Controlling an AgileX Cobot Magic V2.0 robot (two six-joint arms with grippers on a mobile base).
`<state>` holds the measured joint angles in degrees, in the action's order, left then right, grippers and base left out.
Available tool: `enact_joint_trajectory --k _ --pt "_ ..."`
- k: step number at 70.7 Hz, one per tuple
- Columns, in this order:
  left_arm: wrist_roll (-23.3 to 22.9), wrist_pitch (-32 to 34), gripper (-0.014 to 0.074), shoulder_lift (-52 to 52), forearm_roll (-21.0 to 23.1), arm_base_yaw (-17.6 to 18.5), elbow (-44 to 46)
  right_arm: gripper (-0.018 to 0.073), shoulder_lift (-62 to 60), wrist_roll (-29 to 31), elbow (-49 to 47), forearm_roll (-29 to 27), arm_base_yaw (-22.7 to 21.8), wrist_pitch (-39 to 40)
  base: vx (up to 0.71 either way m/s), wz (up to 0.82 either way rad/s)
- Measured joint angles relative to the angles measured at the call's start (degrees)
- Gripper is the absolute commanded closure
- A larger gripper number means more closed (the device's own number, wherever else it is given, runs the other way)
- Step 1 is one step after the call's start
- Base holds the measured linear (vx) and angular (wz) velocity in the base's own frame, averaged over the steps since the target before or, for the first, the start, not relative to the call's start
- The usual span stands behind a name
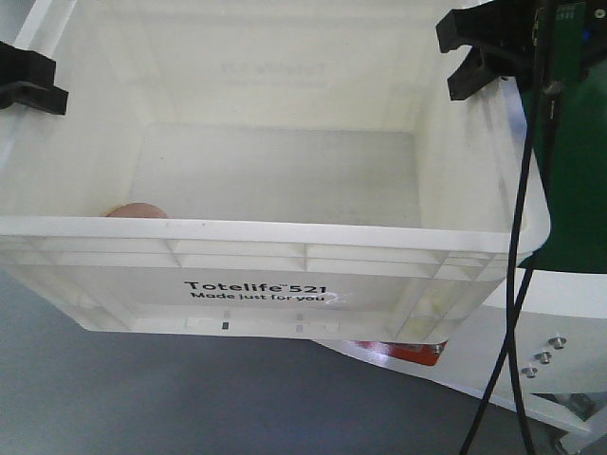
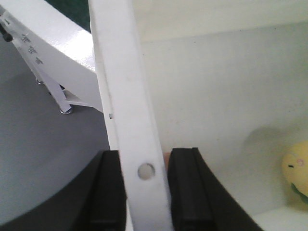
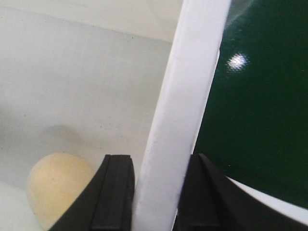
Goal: Place moving items into box and shelve
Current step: 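Hold the crate raised while the base drives away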
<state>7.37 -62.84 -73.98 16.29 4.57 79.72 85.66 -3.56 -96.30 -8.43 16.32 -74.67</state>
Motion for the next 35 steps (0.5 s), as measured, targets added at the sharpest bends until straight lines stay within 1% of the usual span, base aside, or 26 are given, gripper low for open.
enact_joint_trajectory --k 35 --pt "0.00 0.00 0.0613 0.00 0.00 0.00 0.00 0.0571 0.00 0.00 0.00 0.00 0.00 0.00 -0.04 0.16"
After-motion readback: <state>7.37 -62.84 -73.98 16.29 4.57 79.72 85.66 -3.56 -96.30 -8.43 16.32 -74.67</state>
